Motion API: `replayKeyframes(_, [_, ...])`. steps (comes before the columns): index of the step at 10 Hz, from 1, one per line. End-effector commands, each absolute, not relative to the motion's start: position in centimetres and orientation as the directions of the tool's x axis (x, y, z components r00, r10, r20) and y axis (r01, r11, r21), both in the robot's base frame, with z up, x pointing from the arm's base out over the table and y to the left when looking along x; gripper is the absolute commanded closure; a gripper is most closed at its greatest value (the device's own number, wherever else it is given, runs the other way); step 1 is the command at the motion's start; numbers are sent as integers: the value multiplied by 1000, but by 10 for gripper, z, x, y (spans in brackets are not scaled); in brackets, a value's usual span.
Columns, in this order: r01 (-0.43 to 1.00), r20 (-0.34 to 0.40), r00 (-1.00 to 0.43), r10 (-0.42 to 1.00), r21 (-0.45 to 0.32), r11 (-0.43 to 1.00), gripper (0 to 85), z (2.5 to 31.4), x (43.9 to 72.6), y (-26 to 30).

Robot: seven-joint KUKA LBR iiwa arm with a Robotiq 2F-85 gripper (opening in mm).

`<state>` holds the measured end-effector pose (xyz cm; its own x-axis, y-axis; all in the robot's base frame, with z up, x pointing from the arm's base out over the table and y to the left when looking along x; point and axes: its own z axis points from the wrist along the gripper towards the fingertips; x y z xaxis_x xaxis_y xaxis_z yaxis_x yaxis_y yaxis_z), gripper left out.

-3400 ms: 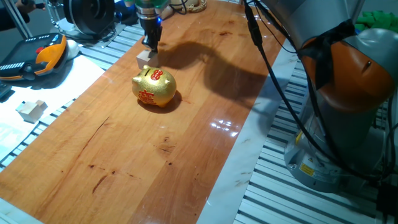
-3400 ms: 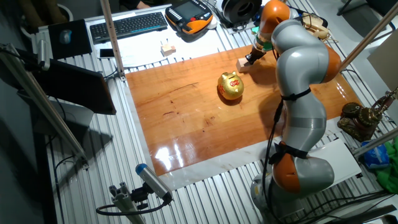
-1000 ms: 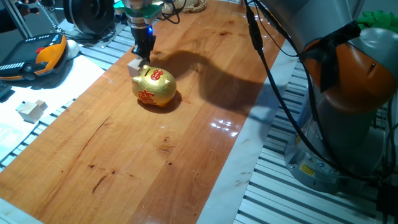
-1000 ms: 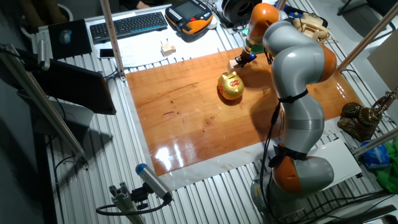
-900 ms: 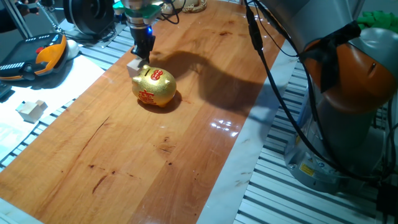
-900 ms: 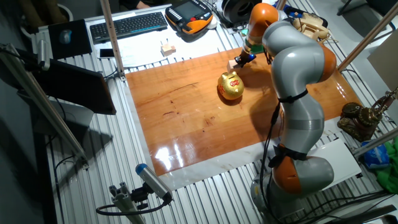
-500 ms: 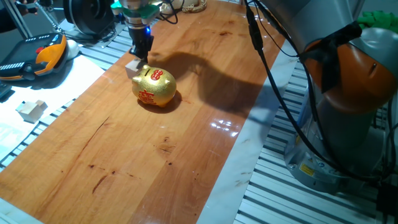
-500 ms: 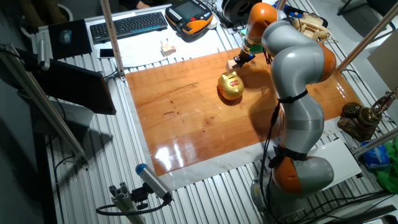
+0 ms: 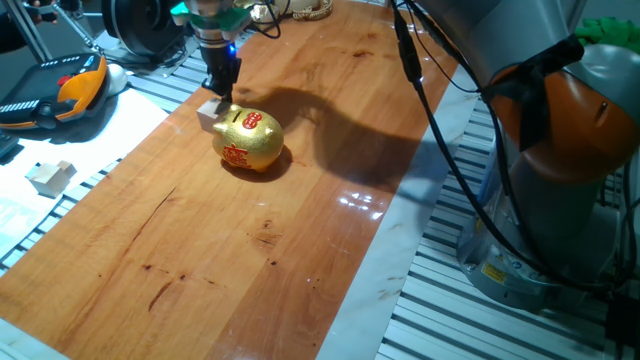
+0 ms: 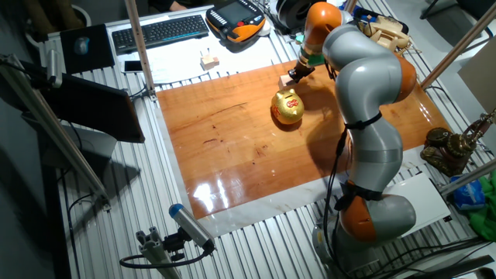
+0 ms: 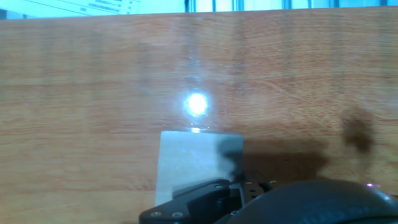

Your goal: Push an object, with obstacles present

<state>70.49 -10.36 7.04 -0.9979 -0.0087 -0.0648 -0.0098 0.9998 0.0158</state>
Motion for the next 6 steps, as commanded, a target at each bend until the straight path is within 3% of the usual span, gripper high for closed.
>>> replayKeyframes(1, [-13, -65, -998, -12, 19, 1000, 850, 70, 706, -102])
replayKeyframes(6, [-17, -67, -998, -16, 28, 999, 850, 69, 708, -93])
